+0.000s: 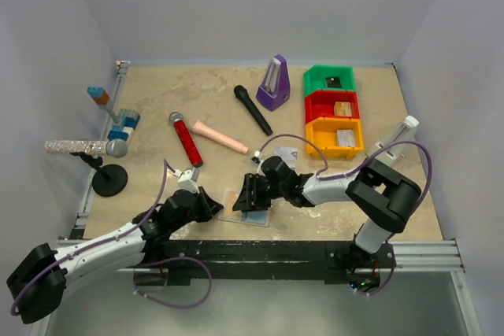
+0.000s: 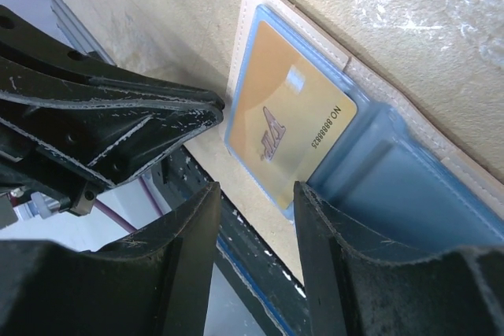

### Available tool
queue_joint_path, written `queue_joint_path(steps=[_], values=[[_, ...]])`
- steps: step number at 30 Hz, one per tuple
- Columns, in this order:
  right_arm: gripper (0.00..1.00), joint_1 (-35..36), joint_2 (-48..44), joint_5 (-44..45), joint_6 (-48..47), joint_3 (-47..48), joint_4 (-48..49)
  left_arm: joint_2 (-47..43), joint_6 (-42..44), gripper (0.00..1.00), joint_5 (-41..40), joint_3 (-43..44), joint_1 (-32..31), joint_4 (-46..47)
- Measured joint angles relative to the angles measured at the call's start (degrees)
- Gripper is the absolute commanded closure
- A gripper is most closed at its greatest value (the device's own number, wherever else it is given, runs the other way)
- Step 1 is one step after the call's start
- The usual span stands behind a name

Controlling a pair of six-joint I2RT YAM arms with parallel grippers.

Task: Take the credit cards out of the card holder
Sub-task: Remove the credit card from the card holder.

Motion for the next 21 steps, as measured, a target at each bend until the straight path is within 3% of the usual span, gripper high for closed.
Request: queue_joint_path(steps=[21], values=[[0.53, -0.66, 0.37, 0.02, 2.47, -2.45, 2.69, 0.81, -0.39, 1.00, 2.05, 0.00, 0.00, 1.60]])
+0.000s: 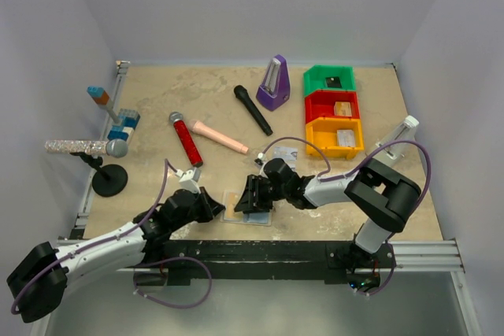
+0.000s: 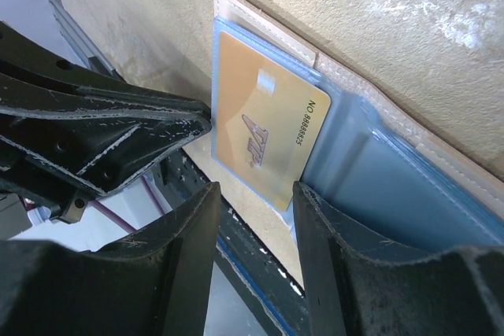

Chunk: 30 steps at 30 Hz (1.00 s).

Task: Take the credit cards out of the card holder
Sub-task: Remove the credit card from the card holder.

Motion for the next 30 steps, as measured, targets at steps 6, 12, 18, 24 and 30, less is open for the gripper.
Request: queue_joint_path(steps=[6, 12, 18, 24, 30], values=[[0.51, -0.15, -0.02, 0.02, 0.00, -0.02, -0.07, -2.36, -0.09, 1.00, -0.28, 0.00, 0.00, -1.07], [0.50, -0.15, -0.02, 0.00, 0.02, -0.02, -0.04, -7.54, -0.02, 1.00, -1.97, -0.02, 0.00, -3.52], [0.48, -0.15, -0.24, 0.11, 0.02, -0.02, -0.13, -5.68, 0.24, 1.00, -2.51, -0.02, 0.00, -3.54], [0.47, -0.20, -0.94, 0.68, -0.07, -0.07, -1.09, -2.29, 0.39, 1.00, -2.19, -0.02, 0.00, -2.51], [0.46, -0.22, -1.20, 0.87, -0.20, -0.11, -1.51, -2.21, 0.42, 1.00, -2.05, 0.02, 0.00, -0.94]])
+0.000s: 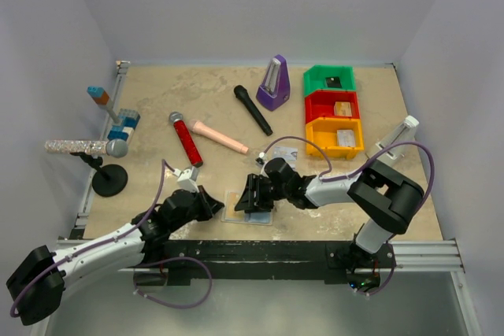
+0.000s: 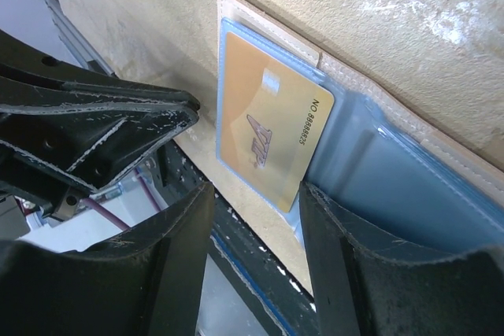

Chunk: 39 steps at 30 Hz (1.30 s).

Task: Take the credit cards out of the card holder
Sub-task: Remove the credit card from the card holder.

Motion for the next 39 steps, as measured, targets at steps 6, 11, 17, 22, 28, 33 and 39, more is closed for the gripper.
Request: queue_joint_path(steps=[6, 11, 17, 22, 28, 33, 39], values=[[0.46, 0.00, 0.00, -0.02, -0.02, 0.00, 0.04, 0.26, 0.02, 1.00, 0.81, 0.00, 0.00, 2.60], [0.45, 0.00, -0.02, -0.04, 0.00, 0.00, 0.07, 2.80, 0.00, 1.00, 2.25, 0.00, 0.00, 5.97], [0.45, 0.00, -0.02, -0.04, 0.00, 0.00, 0.09, 8.09, 0.00, 1.00, 3.91, 0.00, -0.02, 9.68], [0.45, 0.00, -0.13, -0.04, -0.09, 0.00, 0.02, 11.96, -0.02, 1.00, 4.31, 0.00, -0.07, 11.39], [0.45, -0.02, -1.27, 0.61, -0.59, -0.48, -1.01, 12.28, -0.02, 1.00, 4.13, 0.00, -0.07, 12.28], [0.45, -0.02, -1.77, 1.16, -0.72, -0.68, -1.36, 11.63, -0.02, 1.00, 3.54, 0.00, -0.07, 12.20], [0.45, -0.02, -1.77, 1.18, -0.68, -0.68, -1.33, 11.82, -0.02, 1.00, 3.13, 0.00, -0.07, 12.22]])
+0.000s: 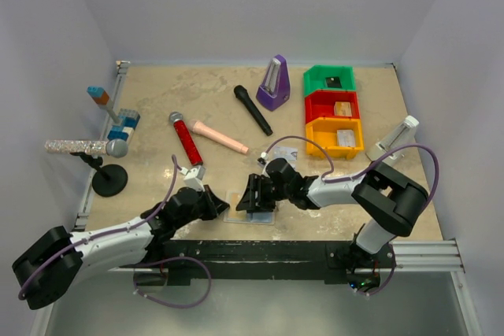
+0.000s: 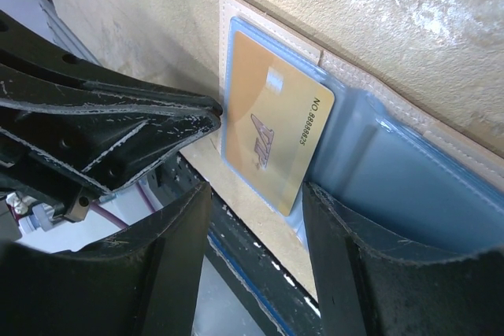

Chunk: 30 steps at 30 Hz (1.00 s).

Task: Take the credit cards out of the card holder
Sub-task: Remove the credit card from the card holder.

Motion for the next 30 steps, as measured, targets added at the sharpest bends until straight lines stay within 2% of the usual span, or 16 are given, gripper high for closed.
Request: queue_joint_path(steps=[16, 30], values=[[0.44, 0.00, -0.07, -0.02, 0.42, -3.23, 7.32, 5.66, -0.02, 1.00, 0.00, 0.00, 0.02, 3.89], [0.45, -0.33, 2.10, -1.20, 1.77, -7.06, 20.52, 5.81, -0.02, 1.00, -0.02, 0.00, 0.00, 4.17]])
